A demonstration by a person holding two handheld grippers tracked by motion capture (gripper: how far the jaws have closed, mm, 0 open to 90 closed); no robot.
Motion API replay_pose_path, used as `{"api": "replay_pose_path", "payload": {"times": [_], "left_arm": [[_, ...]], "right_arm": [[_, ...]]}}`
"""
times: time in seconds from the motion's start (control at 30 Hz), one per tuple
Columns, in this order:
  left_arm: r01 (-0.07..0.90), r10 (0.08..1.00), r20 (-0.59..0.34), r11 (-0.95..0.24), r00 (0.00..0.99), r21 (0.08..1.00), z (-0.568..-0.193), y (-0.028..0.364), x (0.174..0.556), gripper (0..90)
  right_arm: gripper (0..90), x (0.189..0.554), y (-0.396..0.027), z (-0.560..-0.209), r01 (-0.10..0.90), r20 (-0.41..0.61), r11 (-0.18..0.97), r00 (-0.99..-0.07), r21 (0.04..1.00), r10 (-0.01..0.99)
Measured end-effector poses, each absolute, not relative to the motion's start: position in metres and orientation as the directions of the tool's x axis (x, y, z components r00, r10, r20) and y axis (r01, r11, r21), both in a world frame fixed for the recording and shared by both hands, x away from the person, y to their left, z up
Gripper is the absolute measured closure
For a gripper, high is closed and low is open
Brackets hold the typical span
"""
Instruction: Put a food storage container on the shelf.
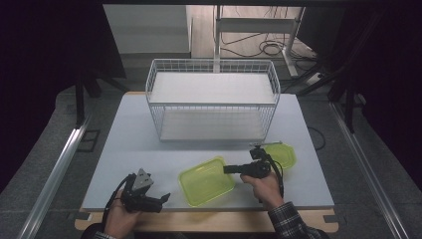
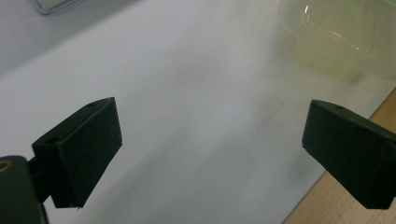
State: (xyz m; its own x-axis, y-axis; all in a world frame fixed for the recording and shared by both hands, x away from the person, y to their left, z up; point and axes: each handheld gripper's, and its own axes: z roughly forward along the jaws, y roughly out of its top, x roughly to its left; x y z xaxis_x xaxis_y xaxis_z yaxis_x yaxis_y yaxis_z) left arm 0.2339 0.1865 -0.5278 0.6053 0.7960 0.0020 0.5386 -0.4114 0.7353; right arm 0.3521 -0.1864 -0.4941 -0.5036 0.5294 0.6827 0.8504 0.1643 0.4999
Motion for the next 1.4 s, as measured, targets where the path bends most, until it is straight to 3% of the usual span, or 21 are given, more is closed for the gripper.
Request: {"api": "replay_pose_path", "payload": {"times": [1.4], "left_arm": [[0.519,0.783,-0.011,-0.401,0.621,0.755,-0.525,0.187,0.233,3.3]], "right_arm": [[80.3,0.390,-0.191,-0.382,0.752,0.642,0.023,-0.578,0.659,0.503]]}}
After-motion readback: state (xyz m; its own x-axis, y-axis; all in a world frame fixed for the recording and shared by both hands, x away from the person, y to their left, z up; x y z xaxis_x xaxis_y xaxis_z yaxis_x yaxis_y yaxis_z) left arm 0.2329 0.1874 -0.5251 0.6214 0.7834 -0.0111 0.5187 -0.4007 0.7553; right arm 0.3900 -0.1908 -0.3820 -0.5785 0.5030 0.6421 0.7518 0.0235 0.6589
